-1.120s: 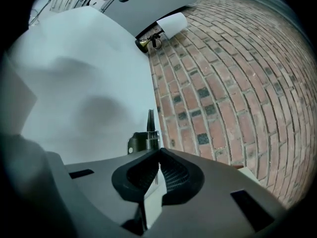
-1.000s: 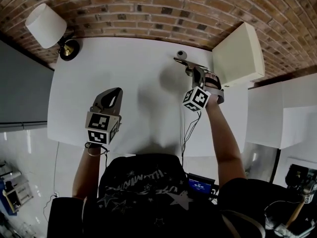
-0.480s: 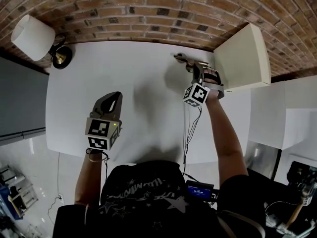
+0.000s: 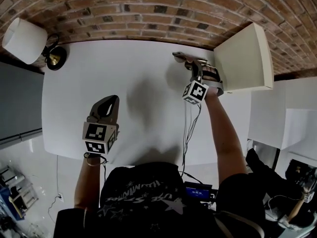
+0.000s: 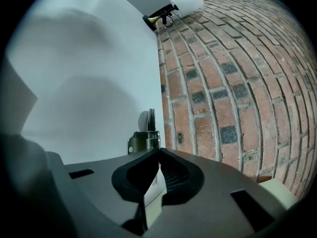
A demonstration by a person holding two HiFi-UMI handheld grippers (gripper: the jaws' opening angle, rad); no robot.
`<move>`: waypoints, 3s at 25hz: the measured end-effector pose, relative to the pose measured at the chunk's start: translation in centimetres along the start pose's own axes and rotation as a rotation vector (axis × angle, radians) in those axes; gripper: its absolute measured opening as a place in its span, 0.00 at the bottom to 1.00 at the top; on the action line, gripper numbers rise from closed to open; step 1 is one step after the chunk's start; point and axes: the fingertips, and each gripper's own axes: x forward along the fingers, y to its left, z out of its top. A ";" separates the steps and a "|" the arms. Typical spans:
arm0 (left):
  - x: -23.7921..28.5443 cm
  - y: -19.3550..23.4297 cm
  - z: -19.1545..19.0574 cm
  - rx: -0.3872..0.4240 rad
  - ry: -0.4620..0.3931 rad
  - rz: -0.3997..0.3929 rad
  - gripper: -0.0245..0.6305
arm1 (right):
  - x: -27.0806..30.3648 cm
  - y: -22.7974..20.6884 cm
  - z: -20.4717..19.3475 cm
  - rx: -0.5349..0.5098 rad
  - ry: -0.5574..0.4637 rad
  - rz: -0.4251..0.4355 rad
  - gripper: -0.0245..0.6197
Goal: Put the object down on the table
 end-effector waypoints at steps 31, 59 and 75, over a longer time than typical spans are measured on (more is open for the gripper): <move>-4.1 -2.5 2.4 0.054 -0.087 -0.022 0.07 | -8.0 -2.8 3.6 0.183 -0.062 -0.072 0.16; -21.8 -8.5 -2.6 0.091 -0.203 -0.092 0.07 | -32.7 2.1 10.0 0.642 -0.172 -0.189 0.04; -32.2 -12.5 -10.5 0.086 -0.219 -0.126 0.07 | -45.1 10.9 11.6 0.778 -0.139 -0.181 0.04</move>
